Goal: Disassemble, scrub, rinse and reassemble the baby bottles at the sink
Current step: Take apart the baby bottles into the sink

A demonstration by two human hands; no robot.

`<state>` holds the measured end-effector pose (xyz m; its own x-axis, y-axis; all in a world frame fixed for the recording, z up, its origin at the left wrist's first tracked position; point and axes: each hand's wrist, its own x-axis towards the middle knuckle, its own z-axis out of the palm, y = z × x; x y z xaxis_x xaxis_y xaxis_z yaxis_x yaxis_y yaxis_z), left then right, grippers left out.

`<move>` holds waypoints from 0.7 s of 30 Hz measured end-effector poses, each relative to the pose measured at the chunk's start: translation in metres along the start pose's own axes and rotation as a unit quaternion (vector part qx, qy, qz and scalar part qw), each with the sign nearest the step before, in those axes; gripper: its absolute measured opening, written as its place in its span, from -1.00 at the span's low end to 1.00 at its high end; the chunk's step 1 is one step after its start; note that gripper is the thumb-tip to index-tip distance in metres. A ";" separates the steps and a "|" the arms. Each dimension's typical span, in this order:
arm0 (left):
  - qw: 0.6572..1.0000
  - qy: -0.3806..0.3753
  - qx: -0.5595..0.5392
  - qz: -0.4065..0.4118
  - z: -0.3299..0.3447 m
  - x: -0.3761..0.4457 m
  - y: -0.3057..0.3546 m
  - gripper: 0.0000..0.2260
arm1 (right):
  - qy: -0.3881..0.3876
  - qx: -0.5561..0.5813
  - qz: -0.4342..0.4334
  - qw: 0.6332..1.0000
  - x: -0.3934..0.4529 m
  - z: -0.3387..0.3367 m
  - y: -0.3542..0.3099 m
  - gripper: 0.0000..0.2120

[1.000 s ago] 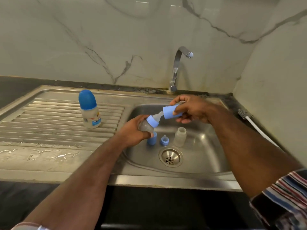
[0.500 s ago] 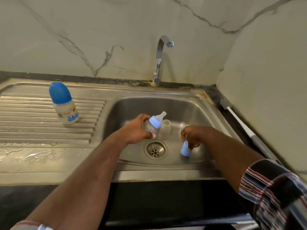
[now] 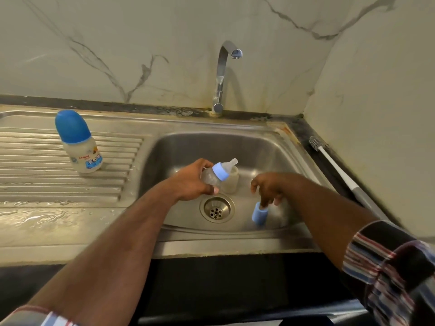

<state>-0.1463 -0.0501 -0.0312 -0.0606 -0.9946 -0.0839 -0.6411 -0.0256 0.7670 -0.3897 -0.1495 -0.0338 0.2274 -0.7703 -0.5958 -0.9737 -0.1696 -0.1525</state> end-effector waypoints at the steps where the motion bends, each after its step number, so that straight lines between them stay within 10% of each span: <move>1: 1.000 0.005 -0.004 0.002 -0.001 0.000 0.000 -0.46 | 0.031 0.081 -0.024 0.996 -0.004 -0.011 -0.002 -0.57; 5: 1.000 0.024 -0.003 0.017 -0.001 -0.001 0.005 -0.47 | 0.066 0.439 -0.160 0.882 -0.050 -0.049 -0.033 -0.70; 10: 1.000 0.017 -0.006 0.026 0.000 -0.003 0.007 -0.42 | 0.038 0.290 -0.187 0.938 -0.065 -0.037 -0.070 -0.55; 21: 0.999 0.001 0.002 0.038 -0.008 -0.006 0.009 -0.49 | 0.071 0.324 -0.239 0.913 -0.060 -0.028 -0.067 -0.73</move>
<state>-0.1459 -0.0455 -0.0190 -0.1077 -0.9939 -0.0238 -0.6381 0.0507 0.7682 -0.3385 -0.1090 0.0343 0.5739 -0.7834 -0.2385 -0.5391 -0.1423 -0.8301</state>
